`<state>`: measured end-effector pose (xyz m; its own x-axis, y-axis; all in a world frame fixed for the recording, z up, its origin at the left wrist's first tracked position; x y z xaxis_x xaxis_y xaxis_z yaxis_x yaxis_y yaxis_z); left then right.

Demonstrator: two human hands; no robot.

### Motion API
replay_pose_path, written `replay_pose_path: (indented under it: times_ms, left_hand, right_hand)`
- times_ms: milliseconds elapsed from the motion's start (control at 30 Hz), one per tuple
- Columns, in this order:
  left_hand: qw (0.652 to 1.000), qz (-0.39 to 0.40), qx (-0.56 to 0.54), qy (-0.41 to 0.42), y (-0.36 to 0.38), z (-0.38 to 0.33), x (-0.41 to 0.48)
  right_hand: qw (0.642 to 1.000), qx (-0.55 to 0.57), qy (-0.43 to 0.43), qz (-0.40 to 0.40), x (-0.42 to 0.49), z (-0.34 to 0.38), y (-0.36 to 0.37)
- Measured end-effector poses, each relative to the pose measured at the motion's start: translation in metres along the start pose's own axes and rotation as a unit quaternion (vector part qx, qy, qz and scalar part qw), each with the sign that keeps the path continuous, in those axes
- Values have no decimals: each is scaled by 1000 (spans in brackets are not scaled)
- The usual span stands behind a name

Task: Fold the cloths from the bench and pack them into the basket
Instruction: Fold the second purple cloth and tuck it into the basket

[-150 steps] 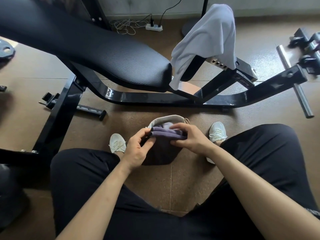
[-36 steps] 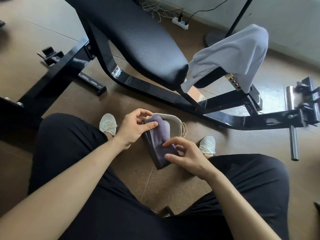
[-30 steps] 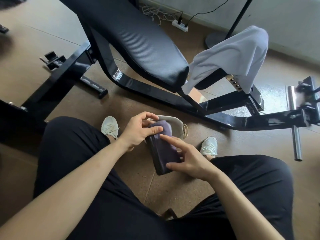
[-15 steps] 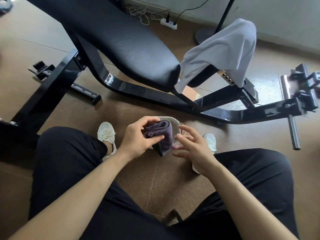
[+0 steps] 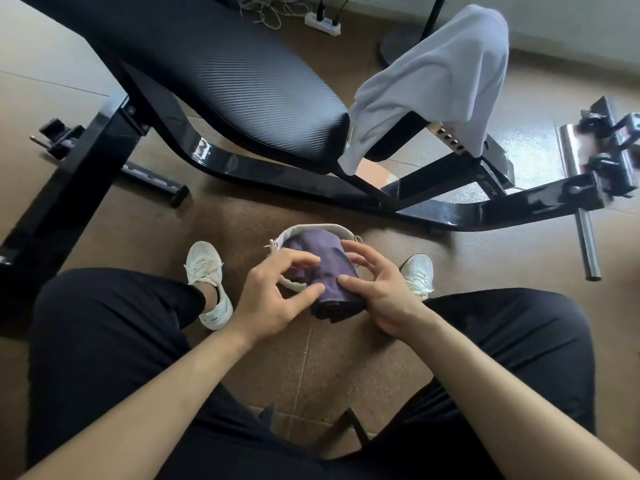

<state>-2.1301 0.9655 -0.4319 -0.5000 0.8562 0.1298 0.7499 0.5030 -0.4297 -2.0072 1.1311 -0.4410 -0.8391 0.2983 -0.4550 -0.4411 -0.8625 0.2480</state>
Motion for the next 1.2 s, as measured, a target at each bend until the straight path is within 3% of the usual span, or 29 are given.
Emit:
replay_pose_path:
  times_ms: [67, 133, 233, 300, 433, 567, 833, 967, 1100, 1200]
  left_hand:
    - [994, -7, -41, -99, 0, 9, 10]
    - [976, 34, -109, -183, 5, 13, 20]
    - [926, 88, -272, -248, 16, 11, 32]
    - [906, 104, -309, -270, 25, 14, 41]
    - [930, 114, -232, -262, 36, 38, 64]
    - [950, 155, -135, -234, 56, 81, 88]
    - [930, 189, -103, -298, 117, 193, 129]
    - [922, 177, -78, -335, 143, 253, 145]
    - [918, 167, 82, -349, 166, 299, 166]
    - [932, 158, 54, -323, 186, 330, 177]
  right_hand:
    - [999, -34, -17, 0, 0, 5, -2]
    - [999, -31, -32, 8, 2, 9, -2]
    - [999, -25, -46, 16, 7, 8, -5]
    - [999, -10, -41, 24, 13, 6, -10]
    - [999, -37, -8, 26, 38, -6, -30]
    - [990, -139, 22, 34, 79, -29, -60]
    - [972, -207, 104, 39, 177, -101, -126]
    - [928, -352, 121, -4, 229, -133, -170]
    - [874, -466, 128, -52, 267, -162, -202]
    - [866, -481, 127, -59, 283, -186, -211]
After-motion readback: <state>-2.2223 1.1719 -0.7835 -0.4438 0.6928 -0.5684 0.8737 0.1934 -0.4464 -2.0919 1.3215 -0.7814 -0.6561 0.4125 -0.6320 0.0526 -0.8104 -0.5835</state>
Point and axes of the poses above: each hand's wrist, its own x-axis towards the middle knuckle, its own y-axis out of the palm, z = x × y, the point moved 2 cm from there along x, towards the middle knuckle, and after that the axes turned 7 degrees about z, right-handed, at the moved point
